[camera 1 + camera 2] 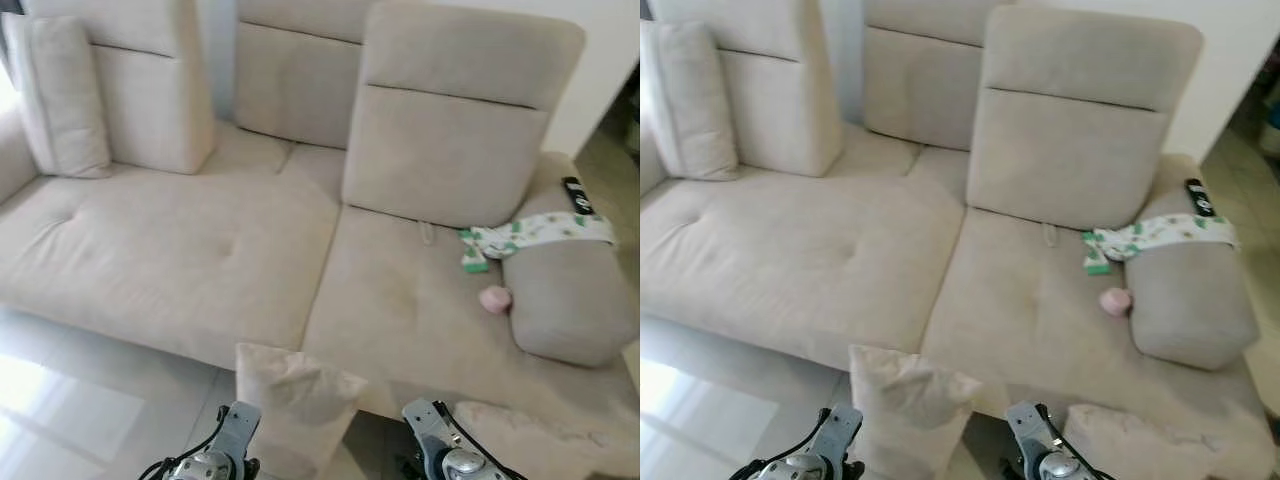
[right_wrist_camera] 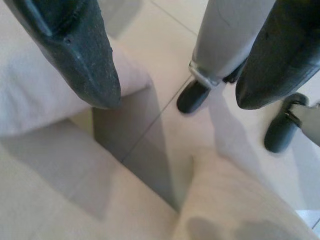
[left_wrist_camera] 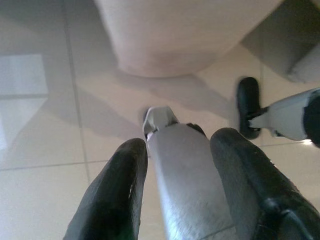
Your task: Move the pillow to the sofa from floor
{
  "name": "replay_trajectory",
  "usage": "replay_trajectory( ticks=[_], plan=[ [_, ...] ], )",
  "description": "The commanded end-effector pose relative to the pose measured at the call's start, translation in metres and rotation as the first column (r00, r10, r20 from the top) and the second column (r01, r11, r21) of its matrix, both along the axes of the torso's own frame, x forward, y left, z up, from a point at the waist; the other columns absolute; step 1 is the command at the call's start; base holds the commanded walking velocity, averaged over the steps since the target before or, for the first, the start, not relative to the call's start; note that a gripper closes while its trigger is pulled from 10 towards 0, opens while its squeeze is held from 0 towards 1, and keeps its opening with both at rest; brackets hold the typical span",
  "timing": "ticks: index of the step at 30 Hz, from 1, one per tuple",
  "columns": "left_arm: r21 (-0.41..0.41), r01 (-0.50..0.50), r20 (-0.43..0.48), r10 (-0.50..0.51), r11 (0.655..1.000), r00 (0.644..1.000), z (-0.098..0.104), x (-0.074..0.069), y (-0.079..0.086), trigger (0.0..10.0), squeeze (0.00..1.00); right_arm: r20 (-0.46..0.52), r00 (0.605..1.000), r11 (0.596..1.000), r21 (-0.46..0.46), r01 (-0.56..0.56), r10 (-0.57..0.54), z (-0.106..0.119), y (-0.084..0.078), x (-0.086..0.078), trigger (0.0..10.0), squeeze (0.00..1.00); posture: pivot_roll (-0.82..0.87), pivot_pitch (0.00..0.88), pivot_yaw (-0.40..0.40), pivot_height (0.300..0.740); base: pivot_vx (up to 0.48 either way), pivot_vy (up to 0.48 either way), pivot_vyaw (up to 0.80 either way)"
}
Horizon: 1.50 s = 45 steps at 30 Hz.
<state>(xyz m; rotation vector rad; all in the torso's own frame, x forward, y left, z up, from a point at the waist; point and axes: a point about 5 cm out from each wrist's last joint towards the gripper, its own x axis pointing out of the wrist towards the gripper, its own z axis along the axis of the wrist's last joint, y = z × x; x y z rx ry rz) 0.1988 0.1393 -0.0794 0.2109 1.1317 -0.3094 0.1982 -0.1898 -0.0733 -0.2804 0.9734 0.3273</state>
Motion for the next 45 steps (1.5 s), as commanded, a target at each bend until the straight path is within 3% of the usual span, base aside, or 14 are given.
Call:
replay_trajectory(
  ticks=[1, 7, 30, 39, 45],
  plan=[
    [-0.430, 0.072, 0.359, 0.098, 0.900, 0.928, 0.0549, 0.0681, -0.0477, 10.0, 0.00, 0.390, 0.894, 0.964, 0.225, 0.141, -0.221, 0.0254, 0.0259, 0.0251, 10.0, 0.00, -0.08, 0.000, 0.063, 0.740, 0.000, 0.379, 0.00],
    [-0.427, 0.075, 0.363, 0.095, 0.901, 0.927, 0.0555, 0.0688, -0.0474, 10.0, 0.00, 0.388, 0.894, 0.964, 0.226, 0.142, -0.223, 0.0254, 0.0262, 0.0254, 10.0, 0.00, -0.08, 0.000, 0.066, 0.740, 0.000, 0.347, 0.00],
    [-0.437, 0.087, 0.376, 0.093, 0.895, 0.922, 0.0577, 0.0704, -0.0489, 10.0, 0.00, 0.392, 0.893, 0.966, 0.210, 0.148, -0.222, 0.0254, 0.0265, 0.0261, 10.0, 0.00, -0.09, 0.000, 0.068, 0.740, 0.000, 0.000, 0.00],
    [-0.440, 0.094, 0.377, 0.089, 0.893, 0.922, 0.0580, 0.0703, -0.0505, 10.0, 0.00, 0.393, 0.893, 0.967, 0.209, 0.146, -0.219, 0.0255, 0.0263, 0.0261, 10.0, 0.00, -0.09, 0.000, 0.067, 0.740, 0.000, 0.403, 0.00],
    [-0.439, 0.097, 0.379, 0.086, 0.893, 0.921, 0.0582, 0.0704, -0.0509, 10.0, 0.00, 0.393, 0.893, 0.967, 0.208, 0.146, -0.219, 0.0256, 0.0260, 0.0263, 10.0, 0.00, -0.09, 0.000, 0.067, 0.740, 0.000, 0.000, 0.00]
  ],
)
